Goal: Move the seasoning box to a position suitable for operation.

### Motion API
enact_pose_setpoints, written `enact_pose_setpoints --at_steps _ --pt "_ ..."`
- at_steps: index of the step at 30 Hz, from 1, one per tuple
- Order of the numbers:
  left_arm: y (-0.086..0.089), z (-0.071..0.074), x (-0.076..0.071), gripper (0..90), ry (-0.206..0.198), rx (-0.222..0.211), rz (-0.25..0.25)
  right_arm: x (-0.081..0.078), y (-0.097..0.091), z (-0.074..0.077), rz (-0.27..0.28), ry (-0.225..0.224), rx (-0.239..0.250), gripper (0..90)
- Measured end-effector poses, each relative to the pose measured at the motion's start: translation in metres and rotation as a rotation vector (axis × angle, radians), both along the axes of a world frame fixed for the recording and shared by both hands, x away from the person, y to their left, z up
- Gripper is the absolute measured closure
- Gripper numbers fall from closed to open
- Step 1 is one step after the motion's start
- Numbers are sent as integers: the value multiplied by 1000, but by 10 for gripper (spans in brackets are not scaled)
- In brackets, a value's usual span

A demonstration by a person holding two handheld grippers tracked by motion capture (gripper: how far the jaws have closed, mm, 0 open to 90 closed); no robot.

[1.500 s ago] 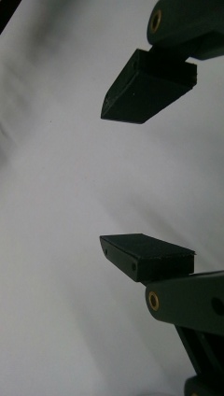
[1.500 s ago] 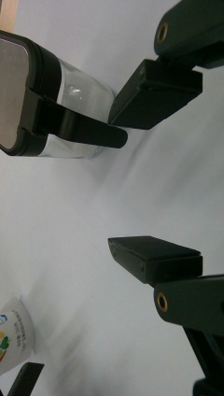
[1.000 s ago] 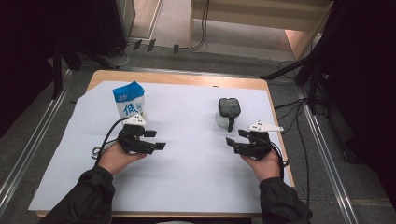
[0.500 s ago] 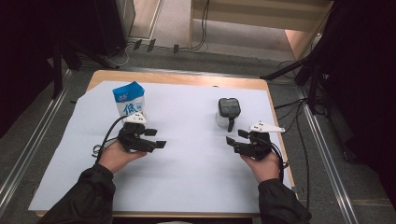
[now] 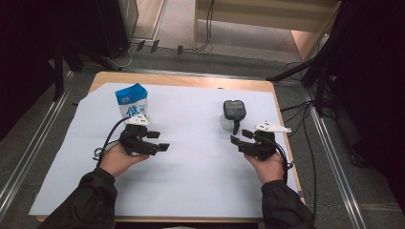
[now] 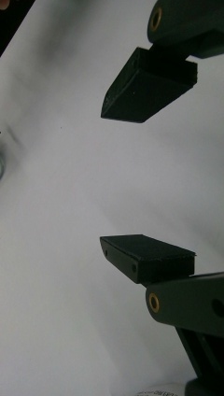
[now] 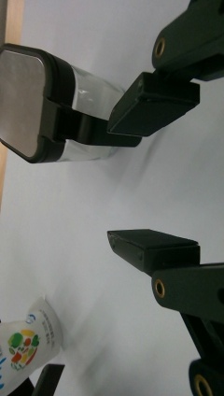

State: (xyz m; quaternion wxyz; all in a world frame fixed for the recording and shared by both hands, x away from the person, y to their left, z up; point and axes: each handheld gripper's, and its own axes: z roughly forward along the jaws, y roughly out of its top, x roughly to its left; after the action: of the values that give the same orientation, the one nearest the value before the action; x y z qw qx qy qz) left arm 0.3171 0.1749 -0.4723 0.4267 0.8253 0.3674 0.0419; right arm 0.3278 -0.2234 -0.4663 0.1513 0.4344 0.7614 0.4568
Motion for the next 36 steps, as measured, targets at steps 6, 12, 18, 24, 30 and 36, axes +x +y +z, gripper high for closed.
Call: enact_pose_setpoints --at_steps 6,12,18,24,30,36 --pt "0 0 -2 331 5 3 2 13 4 5 -45 10 -8 296" --pt "3 0 -5 328 0 1 6 29 8 4 -119 40 -27 146" --pt "8 0 -10 327 1 -2 13 44 12 0 -141 51 -38 87" --pt "11 0 -14 326 -6 -1 27 58 18 -3 -156 33 -60 56" --pt "15 1 -18 326 6 -8 46 70 24 -8 -156 29 -79 48" --pt "18 0 -23 326 2 -4 55 81 33 -12 -179 28 -104 36"
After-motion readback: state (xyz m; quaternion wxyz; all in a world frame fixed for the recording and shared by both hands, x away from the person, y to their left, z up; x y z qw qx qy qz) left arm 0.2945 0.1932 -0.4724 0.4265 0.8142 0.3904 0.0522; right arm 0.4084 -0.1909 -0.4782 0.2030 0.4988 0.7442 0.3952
